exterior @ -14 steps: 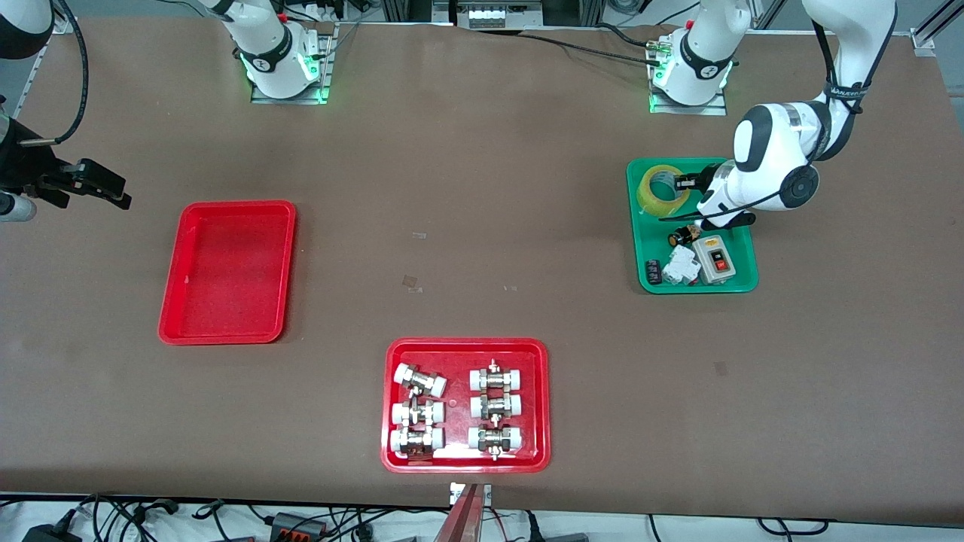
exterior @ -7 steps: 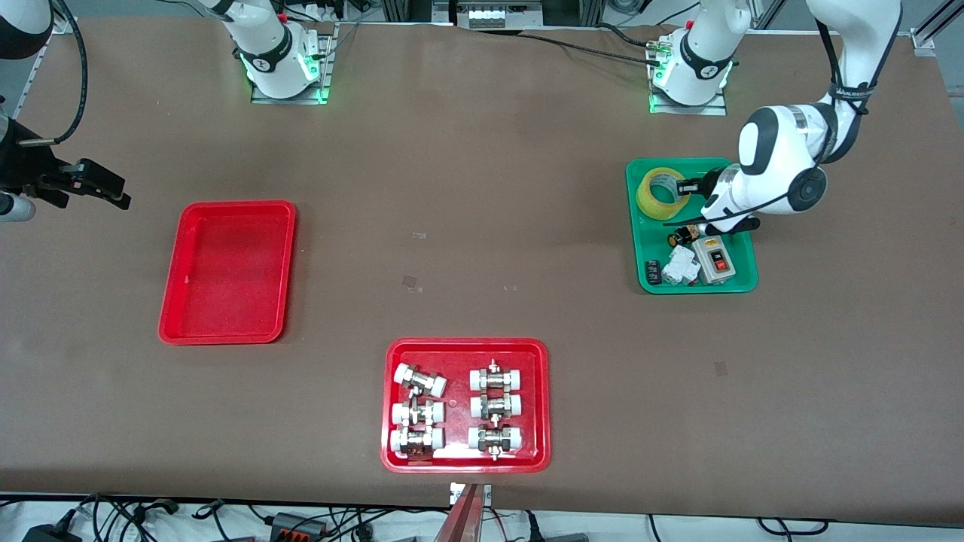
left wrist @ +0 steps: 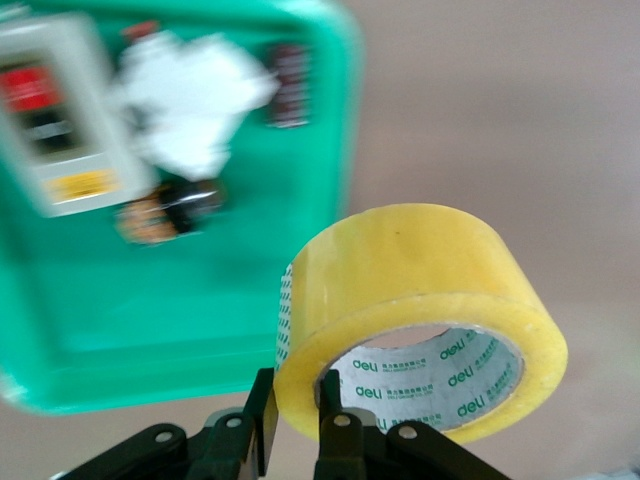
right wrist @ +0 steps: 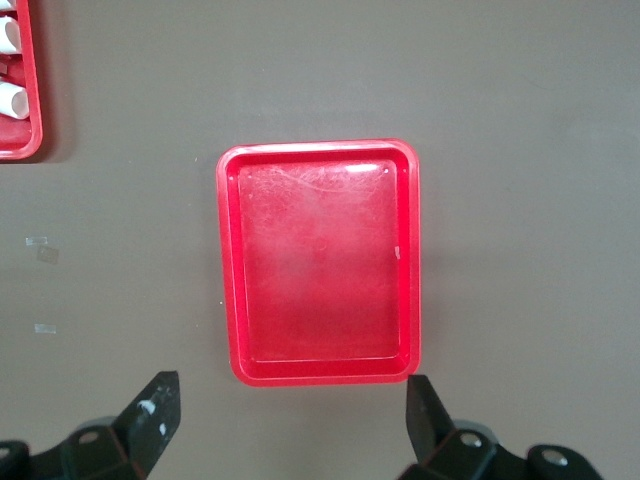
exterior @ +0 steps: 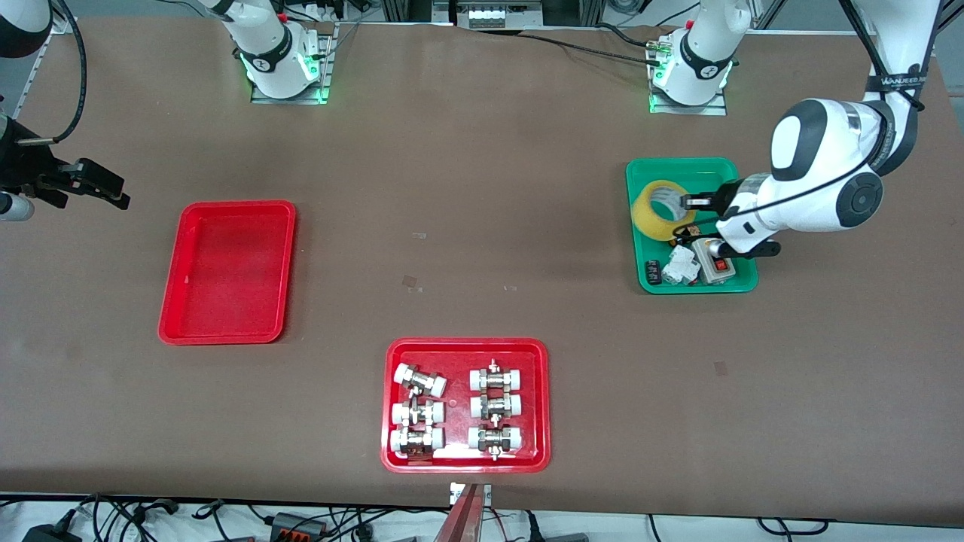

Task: Left arm passes tape to right arm into tray
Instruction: 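Lift the tape roll with the left gripper and carry it toward the red tray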

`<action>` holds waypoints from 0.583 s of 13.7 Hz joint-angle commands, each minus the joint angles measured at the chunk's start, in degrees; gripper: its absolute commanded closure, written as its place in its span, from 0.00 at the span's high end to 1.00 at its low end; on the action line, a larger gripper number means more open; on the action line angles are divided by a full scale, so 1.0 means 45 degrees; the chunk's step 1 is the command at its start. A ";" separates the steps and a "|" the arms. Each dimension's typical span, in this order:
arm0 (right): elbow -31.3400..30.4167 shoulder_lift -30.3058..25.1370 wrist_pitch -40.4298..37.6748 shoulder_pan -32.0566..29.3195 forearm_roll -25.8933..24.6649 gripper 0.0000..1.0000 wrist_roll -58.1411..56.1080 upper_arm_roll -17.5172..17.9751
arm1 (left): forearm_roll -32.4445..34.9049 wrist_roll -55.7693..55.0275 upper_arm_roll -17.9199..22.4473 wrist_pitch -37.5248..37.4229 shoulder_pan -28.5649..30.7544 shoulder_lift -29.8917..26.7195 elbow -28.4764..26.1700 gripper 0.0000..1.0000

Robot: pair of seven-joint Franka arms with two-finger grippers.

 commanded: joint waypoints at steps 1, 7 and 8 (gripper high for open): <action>0.0343 0.0153 -0.0245 -0.0051 -0.0071 1.00 -0.0172 0.0073 | -0.1673 -0.0062 -0.1340 -0.0410 -0.0181 0.0118 0.1229 0.00; 0.0343 0.0191 -0.0889 -0.0012 0.0045 1.00 -0.0152 0.0112 | -0.5053 -0.3555 -0.3514 0.0075 -0.1679 0.2320 0.5618 0.00; 0.0323 0.0192 -0.0928 0.0027 0.0104 1.00 -0.0172 0.0170 | -0.5445 -0.4081 -0.3514 0.0601 -0.2305 0.2867 0.6343 0.00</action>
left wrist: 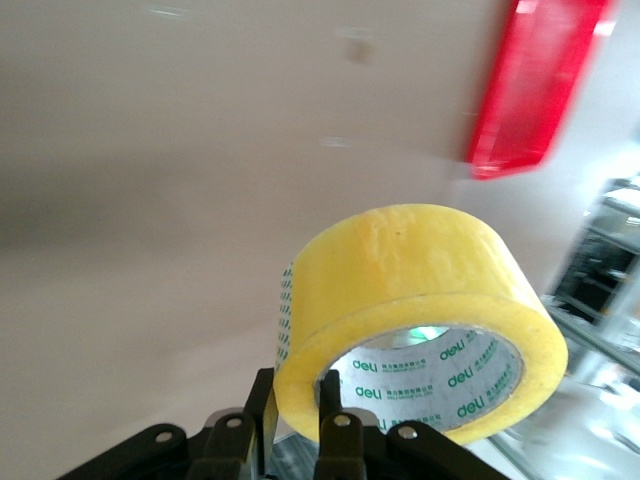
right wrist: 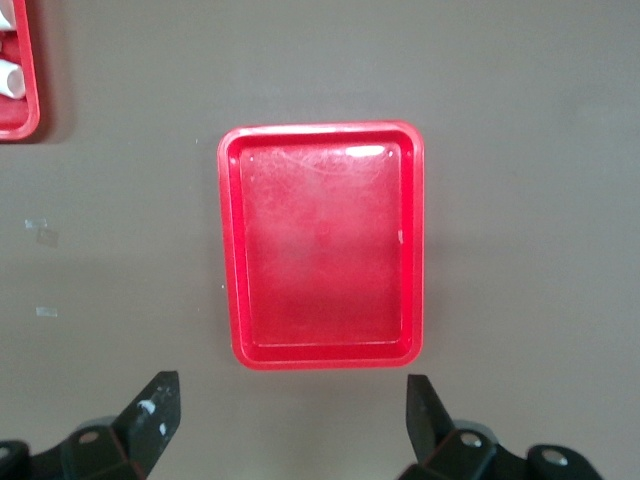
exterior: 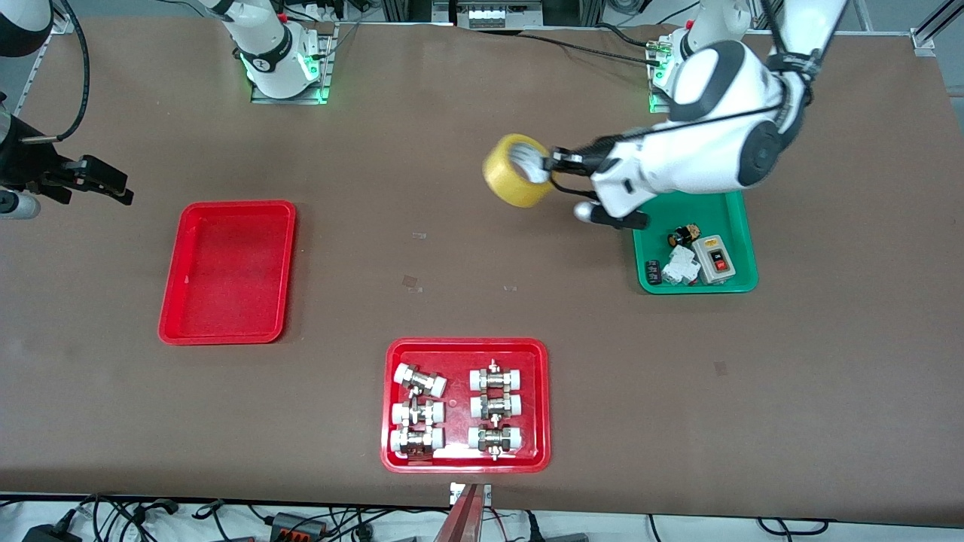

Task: Left arm passes tape to right arm into tray
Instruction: 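Lift the tape roll with the left gripper and carry it toward the red tray, then grasp the tape roll with the right gripper beside the left gripper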

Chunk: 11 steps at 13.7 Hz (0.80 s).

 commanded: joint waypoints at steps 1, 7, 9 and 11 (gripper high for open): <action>0.0295 0.0180 -0.0505 0.0383 0.0252 1.00 -0.0122 0.0184 | -0.0710 -0.1354 -0.0076 0.0843 -0.1284 0.2044 0.2625 0.00; 0.1365 0.1331 -0.1327 0.3586 0.1459 1.00 -0.0142 0.0399 | -0.2058 -0.1457 -0.0076 0.2724 -0.1679 0.3025 0.2943 0.00; 0.2164 0.1410 -0.1114 0.4678 0.2416 1.00 0.0071 0.0380 | -0.2078 -0.1535 -0.0076 0.2704 -0.1659 0.3005 0.2923 0.00; 0.3122 0.2111 -0.0334 0.5541 0.3898 1.00 0.1178 0.0380 | -0.2058 -0.1574 -0.0076 0.2666 -0.1562 0.2947 0.2943 0.00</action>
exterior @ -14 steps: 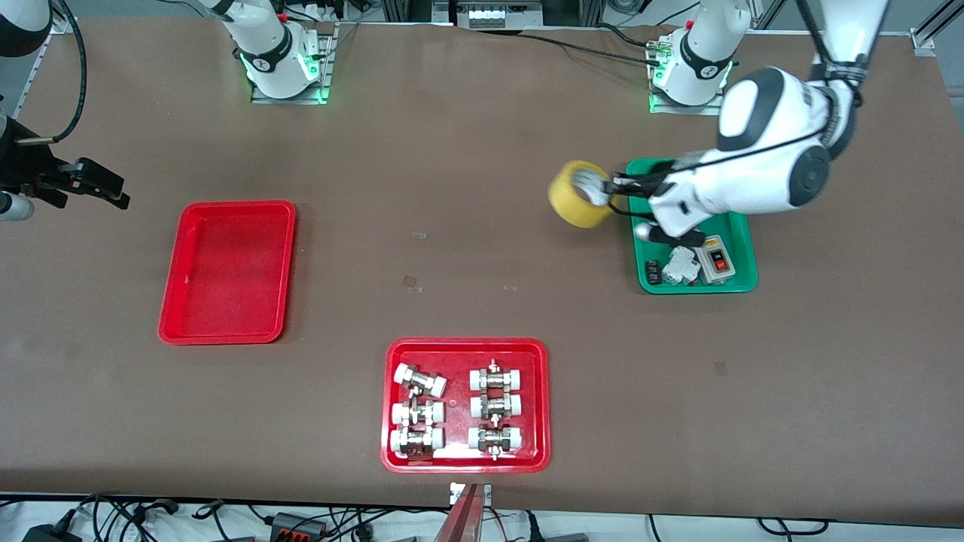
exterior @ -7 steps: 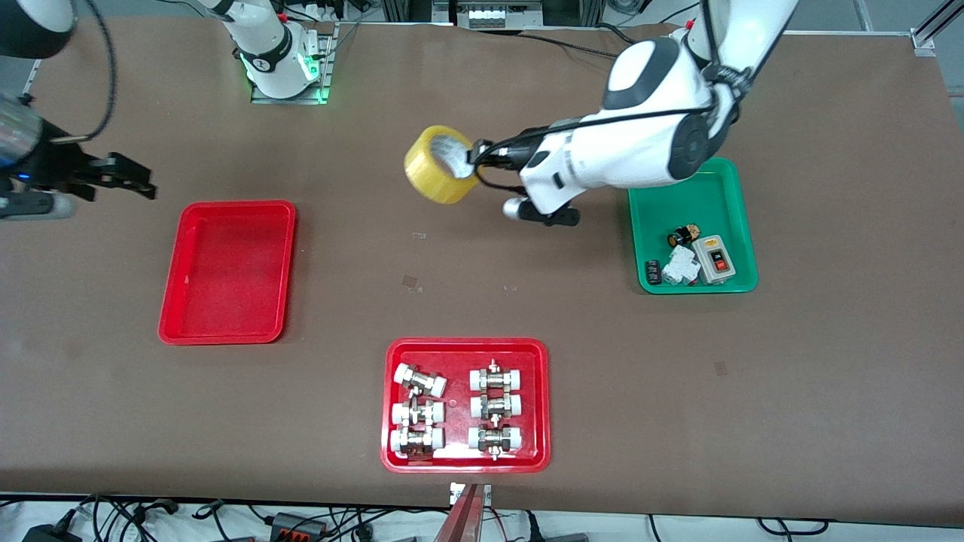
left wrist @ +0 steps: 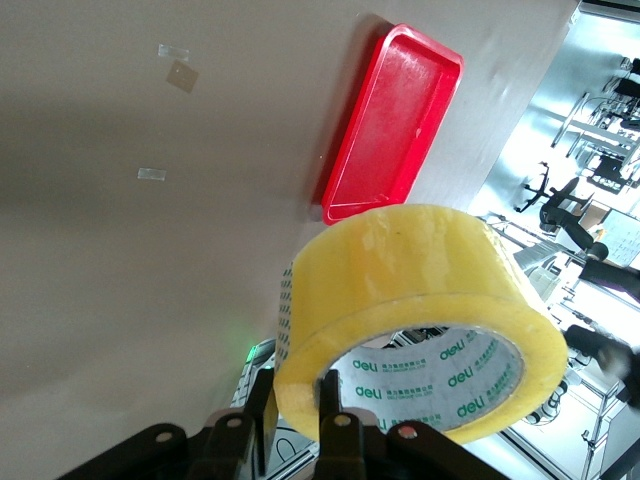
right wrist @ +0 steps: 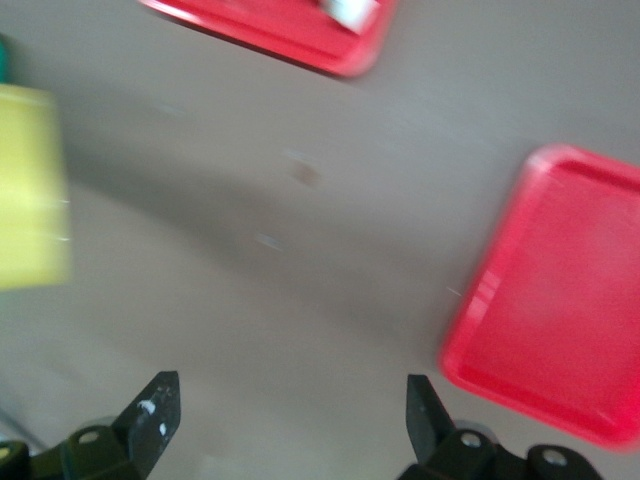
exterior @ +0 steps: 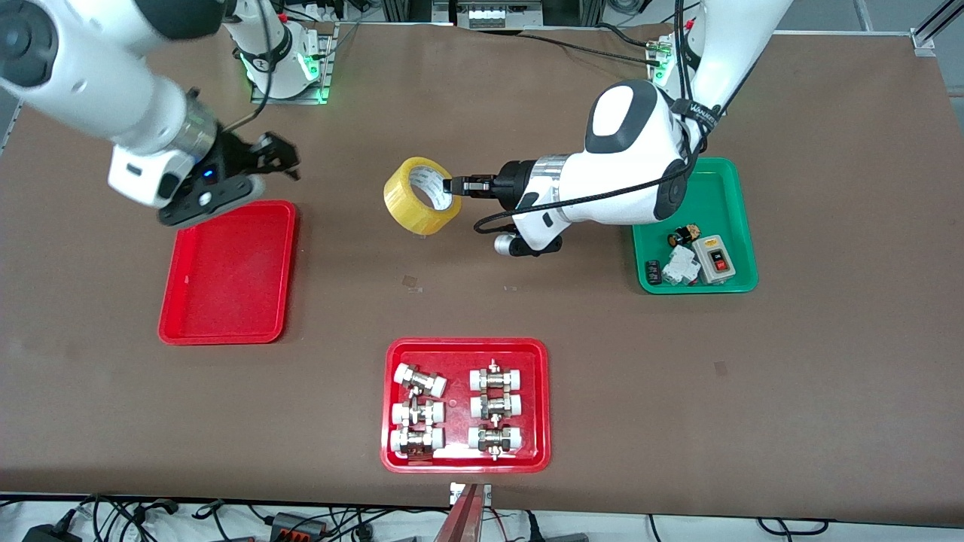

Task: Left arm passes tape to right arm into tray
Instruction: 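Grasp the tape roll with the right gripper beside the left gripper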

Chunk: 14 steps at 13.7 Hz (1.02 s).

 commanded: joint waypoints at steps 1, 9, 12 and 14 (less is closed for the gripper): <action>0.1357 0.1030 0.0807 0.0830 0.1768 1.00 0.1805 -0.0131 | -0.0326 -0.0077 -0.0035 -0.0201 0.0156 -0.0046 0.0333 0.00; 0.1436 0.2771 0.2746 0.0695 0.6658 1.00 0.0917 -0.0268 | -0.0306 -0.0077 -0.0035 -0.0864 0.0605 -0.0163 0.0313 0.00; 0.1436 0.2772 0.2649 0.0656 0.6697 1.00 0.0449 -0.0268 | -0.0306 -0.0058 -0.0035 -0.1139 0.0742 -0.0241 0.0313 0.00; 0.1417 0.2869 0.2629 0.0714 0.6717 1.00 0.0408 -0.0248 | -0.0286 -0.0058 -0.0016 -0.1159 0.0742 -0.0242 0.0313 0.00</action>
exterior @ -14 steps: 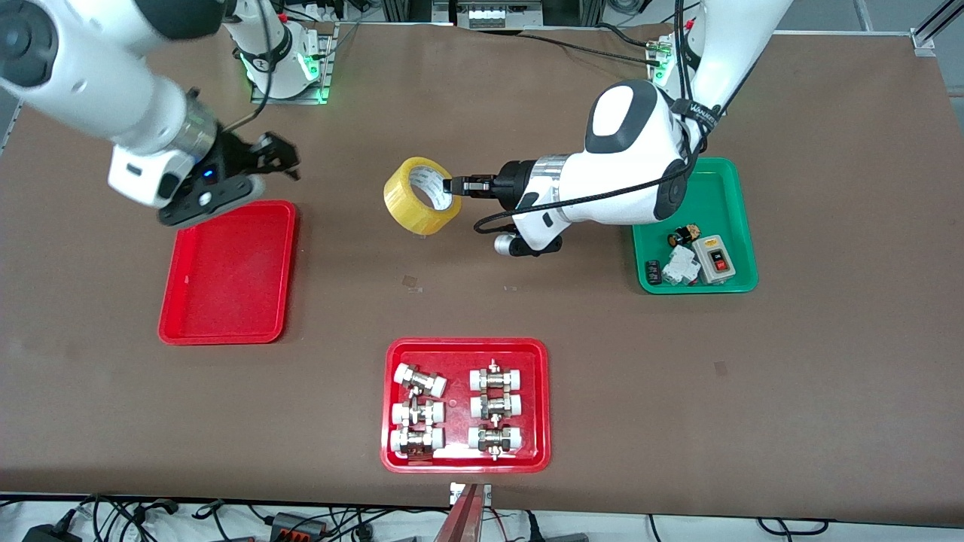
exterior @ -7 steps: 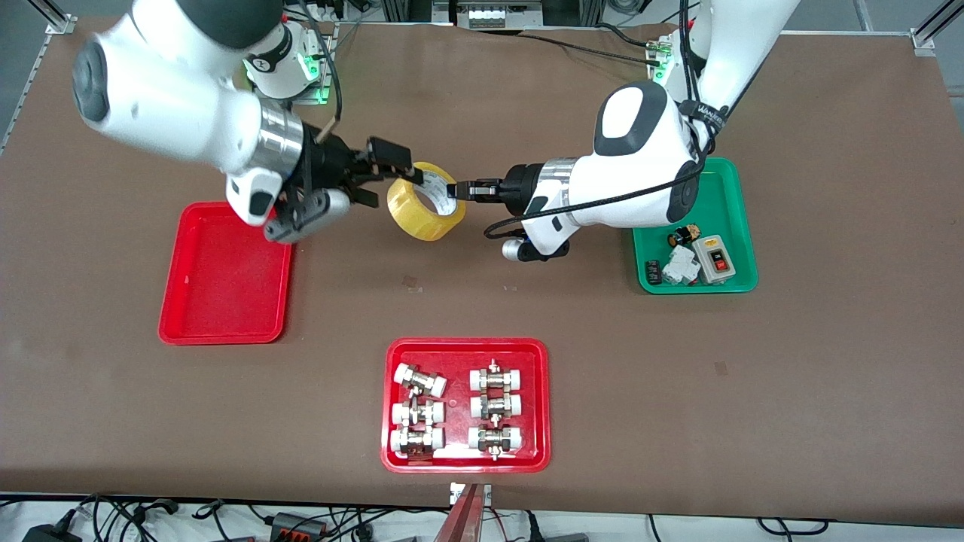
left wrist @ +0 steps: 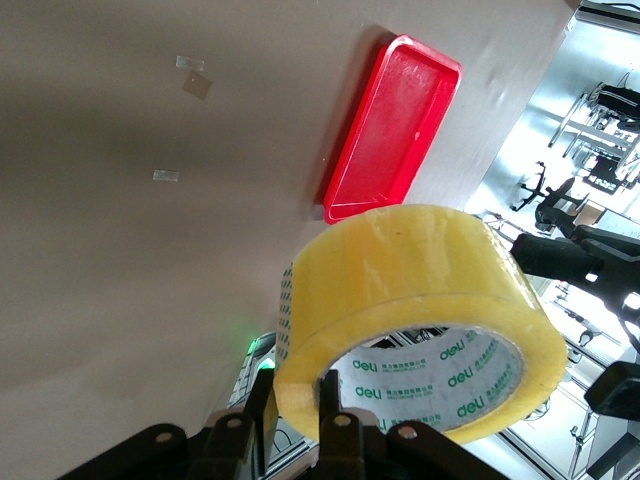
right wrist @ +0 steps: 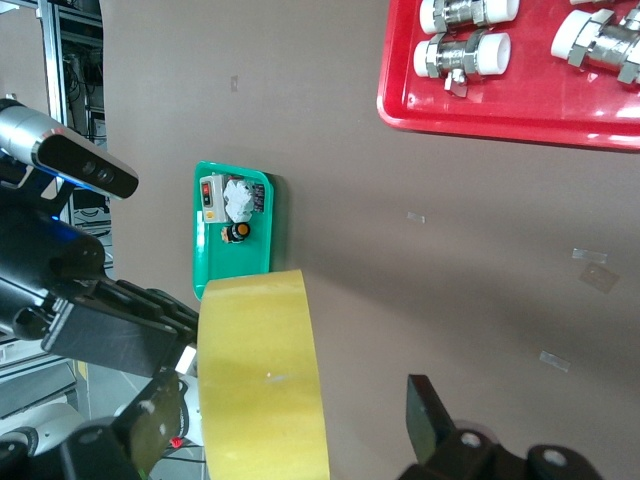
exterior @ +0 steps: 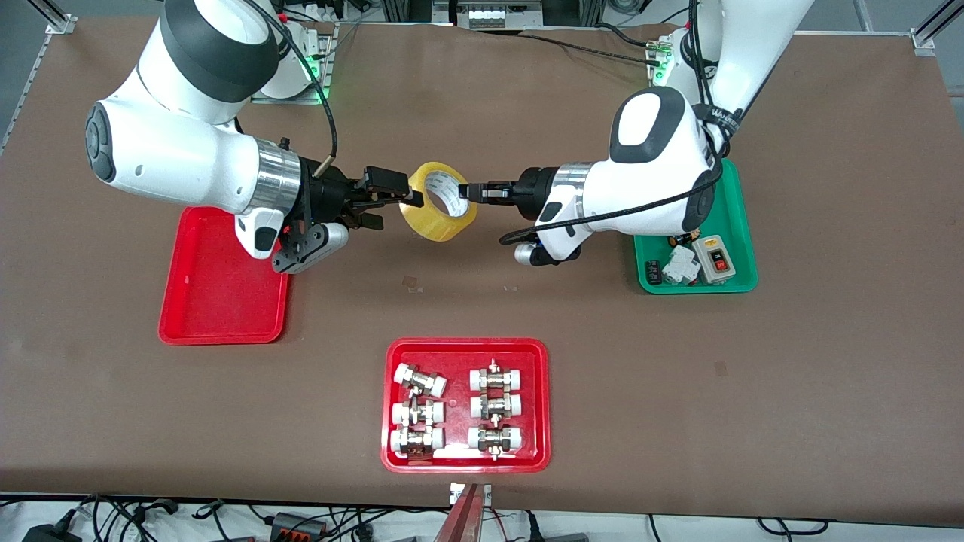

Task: Left arm passes tape to right arm into tray
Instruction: 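Grasp the tape roll with the right gripper beside the left gripper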

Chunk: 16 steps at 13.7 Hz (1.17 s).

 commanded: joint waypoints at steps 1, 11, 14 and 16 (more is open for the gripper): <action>0.0258 0.0227 -0.0192 -0.0042 0.0293 1.00 -0.0311 0.0128 | -0.0286 -0.0035 -0.0037 -0.0278 0.0061 -0.0168 0.0166 0.00; 0.0219 0.0267 -0.0250 0.0251 0.0567 1.00 -0.0311 0.0187 | -0.0306 -0.0035 -0.0018 -0.0297 0.0061 -0.0168 0.0146 0.00; 0.0219 0.0267 -0.0250 0.0271 0.0528 0.87 -0.0408 0.0187 | -0.0306 -0.0035 -0.0018 -0.0297 0.0061 -0.0168 0.0127 0.00; 0.0219 0.0267 -0.0270 0.0251 0.0547 0.52 -0.0525 0.0187 | -0.0306 -0.0035 -0.0018 -0.0297 0.0061 -0.0168 0.0127 0.00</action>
